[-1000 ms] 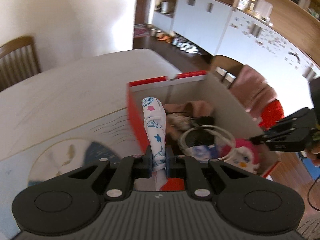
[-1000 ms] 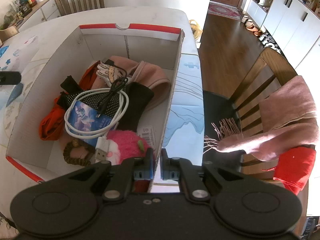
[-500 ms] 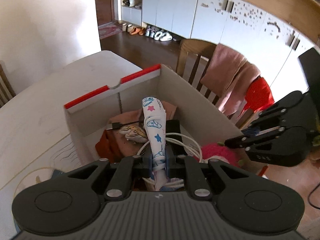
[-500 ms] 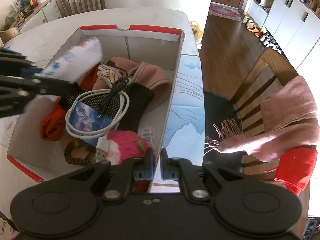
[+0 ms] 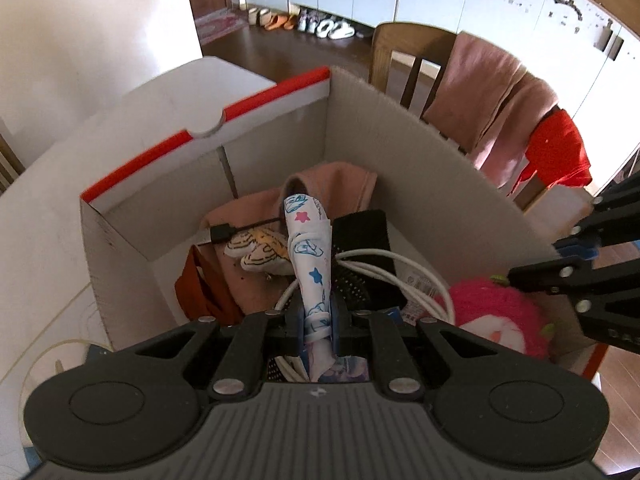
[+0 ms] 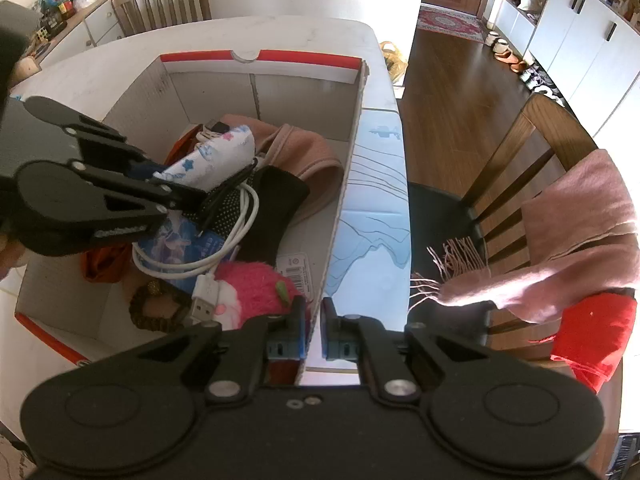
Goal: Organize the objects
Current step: 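Carry the floral mask into the box with the left tool, then release the floral mask onto the cables and open the left tool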
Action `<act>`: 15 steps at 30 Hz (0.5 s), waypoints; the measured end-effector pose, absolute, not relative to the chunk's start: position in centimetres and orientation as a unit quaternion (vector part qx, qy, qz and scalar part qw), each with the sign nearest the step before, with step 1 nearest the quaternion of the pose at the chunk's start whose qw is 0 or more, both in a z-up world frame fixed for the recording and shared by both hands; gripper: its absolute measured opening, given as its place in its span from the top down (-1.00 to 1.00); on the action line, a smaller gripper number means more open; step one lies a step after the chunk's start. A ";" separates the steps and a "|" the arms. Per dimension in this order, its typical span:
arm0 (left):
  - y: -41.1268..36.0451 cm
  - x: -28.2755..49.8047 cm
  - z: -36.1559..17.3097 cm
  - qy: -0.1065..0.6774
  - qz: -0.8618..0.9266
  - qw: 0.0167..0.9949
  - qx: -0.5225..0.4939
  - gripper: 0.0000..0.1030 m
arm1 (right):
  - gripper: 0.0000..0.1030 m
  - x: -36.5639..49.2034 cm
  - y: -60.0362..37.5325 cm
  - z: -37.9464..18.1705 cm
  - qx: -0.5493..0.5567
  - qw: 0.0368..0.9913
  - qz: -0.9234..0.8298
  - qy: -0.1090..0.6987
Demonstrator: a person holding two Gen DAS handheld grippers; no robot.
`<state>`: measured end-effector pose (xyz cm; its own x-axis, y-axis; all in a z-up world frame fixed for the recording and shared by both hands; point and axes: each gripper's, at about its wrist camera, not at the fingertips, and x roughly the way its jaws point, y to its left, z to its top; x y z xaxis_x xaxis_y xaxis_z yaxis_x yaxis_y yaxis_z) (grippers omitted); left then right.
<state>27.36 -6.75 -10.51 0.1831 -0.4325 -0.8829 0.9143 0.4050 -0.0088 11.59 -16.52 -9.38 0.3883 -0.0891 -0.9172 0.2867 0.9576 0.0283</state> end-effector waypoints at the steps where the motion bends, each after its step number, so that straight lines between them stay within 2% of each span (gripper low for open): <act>1: -6.9 27.4 -10.7 0.435 -0.468 0.716 0.281 0.78 | 0.88 11.6 -16.5 -9.4 0.091 0.828 -0.113 0.541; 6: -7.2 27.6 -11.2 0.442 -0.466 0.711 0.287 0.75 | 0.88 11.6 -16.5 -9.4 0.092 0.829 -0.113 0.541; 9: -7.3 27.7 -11.3 0.446 -0.462 0.710 0.289 0.64 | 0.88 11.7 -16.4 -9.4 0.091 0.829 -0.112 0.541; 12: -7.3 27.7 -11.3 0.449 -0.464 0.709 0.285 0.48 | 0.88 11.6 -16.5 -9.4 0.091 0.829 -0.112 0.540; 15: -7.1 27.6 -11.0 0.447 -0.465 0.711 0.280 0.20 | 0.88 11.6 -16.4 -9.4 0.091 0.829 -0.111 0.540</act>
